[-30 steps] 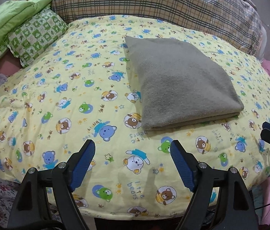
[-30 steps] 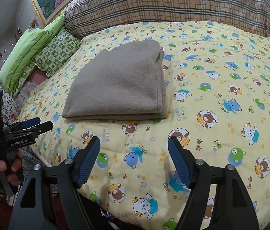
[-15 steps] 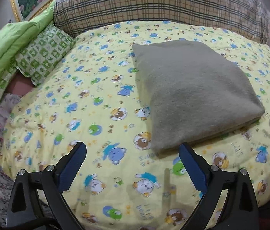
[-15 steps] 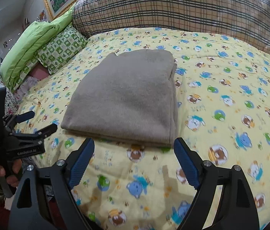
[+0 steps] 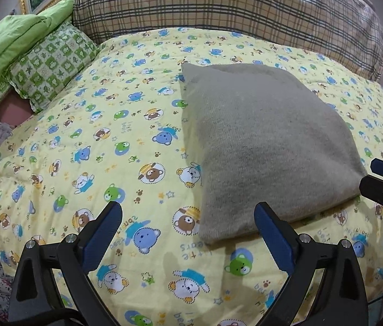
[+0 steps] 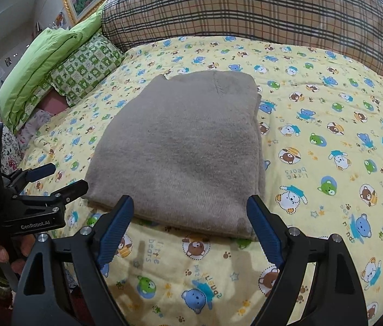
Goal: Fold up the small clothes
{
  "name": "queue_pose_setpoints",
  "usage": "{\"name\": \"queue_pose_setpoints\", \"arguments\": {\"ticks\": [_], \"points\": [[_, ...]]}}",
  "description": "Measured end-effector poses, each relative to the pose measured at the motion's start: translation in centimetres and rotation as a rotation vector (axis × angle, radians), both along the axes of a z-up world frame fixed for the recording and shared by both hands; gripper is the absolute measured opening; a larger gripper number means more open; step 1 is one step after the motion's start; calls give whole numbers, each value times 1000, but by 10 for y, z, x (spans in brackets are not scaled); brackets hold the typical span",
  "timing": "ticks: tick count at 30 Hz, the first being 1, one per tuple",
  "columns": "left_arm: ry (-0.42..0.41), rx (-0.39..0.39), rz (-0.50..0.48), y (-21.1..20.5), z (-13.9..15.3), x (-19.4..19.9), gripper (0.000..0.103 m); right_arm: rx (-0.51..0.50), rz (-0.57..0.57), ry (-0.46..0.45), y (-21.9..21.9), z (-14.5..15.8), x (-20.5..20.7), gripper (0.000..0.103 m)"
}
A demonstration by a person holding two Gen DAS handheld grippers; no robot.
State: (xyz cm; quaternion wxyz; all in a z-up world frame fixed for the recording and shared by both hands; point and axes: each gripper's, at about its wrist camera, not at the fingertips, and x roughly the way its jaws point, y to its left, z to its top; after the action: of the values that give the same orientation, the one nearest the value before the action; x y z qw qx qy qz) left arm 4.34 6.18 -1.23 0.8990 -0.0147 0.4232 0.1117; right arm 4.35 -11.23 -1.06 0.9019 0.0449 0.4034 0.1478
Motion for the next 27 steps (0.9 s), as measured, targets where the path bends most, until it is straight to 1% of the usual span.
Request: {"name": "queue_pose_setpoints", "arguments": {"ticks": [9, 27], "points": [[8, -8, -7, 0, -3, 5, 98, 29, -11, 17, -3, -2, 9, 85], [0, -29, -8, 0, -1, 9, 98, 43, -8, 28, -2, -4, 16, 85]]}}
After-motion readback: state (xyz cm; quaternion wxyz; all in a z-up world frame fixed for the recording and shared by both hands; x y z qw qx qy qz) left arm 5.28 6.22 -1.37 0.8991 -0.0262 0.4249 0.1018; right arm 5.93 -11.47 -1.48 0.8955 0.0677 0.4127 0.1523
